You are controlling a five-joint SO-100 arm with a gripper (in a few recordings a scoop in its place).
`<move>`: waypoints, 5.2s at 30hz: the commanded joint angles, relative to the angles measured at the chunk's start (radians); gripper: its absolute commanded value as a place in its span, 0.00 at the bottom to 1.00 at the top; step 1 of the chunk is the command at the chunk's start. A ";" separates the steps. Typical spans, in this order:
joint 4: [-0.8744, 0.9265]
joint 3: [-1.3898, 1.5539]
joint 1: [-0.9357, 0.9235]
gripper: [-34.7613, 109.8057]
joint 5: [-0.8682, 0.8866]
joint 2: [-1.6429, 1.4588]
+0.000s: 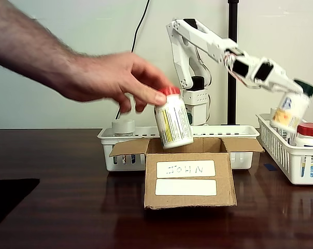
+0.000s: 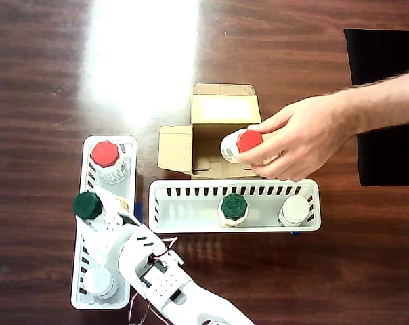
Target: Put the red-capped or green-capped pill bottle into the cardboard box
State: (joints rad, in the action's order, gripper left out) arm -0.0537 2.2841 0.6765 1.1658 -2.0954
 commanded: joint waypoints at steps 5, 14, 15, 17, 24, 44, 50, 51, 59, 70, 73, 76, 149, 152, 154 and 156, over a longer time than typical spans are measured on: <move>0.316 -0.362 -0.052 0.25 0.002 -0.216; 0.411 -0.617 -0.304 0.25 0.064 -0.063; 0.411 -0.624 -0.336 0.25 0.075 -0.054; 0.411 -0.632 -0.397 0.25 0.095 -0.037; 0.345 -0.620 -0.581 0.25 0.149 0.055; 0.081 -0.345 -0.653 0.25 0.130 0.201; -0.051 -0.178 -0.586 0.25 0.086 0.175; -0.063 -0.161 -0.580 0.25 0.086 0.173; -0.147 -0.121 -0.561 0.39 0.101 0.222; 0.000 -0.158 -0.589 0.67 0.101 0.080; 0.161 -0.216 -0.588 0.67 0.086 -0.005; 0.337 -0.258 -0.583 0.67 0.084 -0.121; 1.198 0.676 -0.486 0.26 0.420 -1.341; 1.198 0.676 -0.532 0.26 0.298 -1.338; 1.198 0.676 -0.549 0.26 0.170 -1.339; 1.198 0.676 -0.561 0.26 0.049 -1.339</move>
State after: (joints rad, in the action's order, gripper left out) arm 1.1336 2.9590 0.1120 1.3944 -3.3487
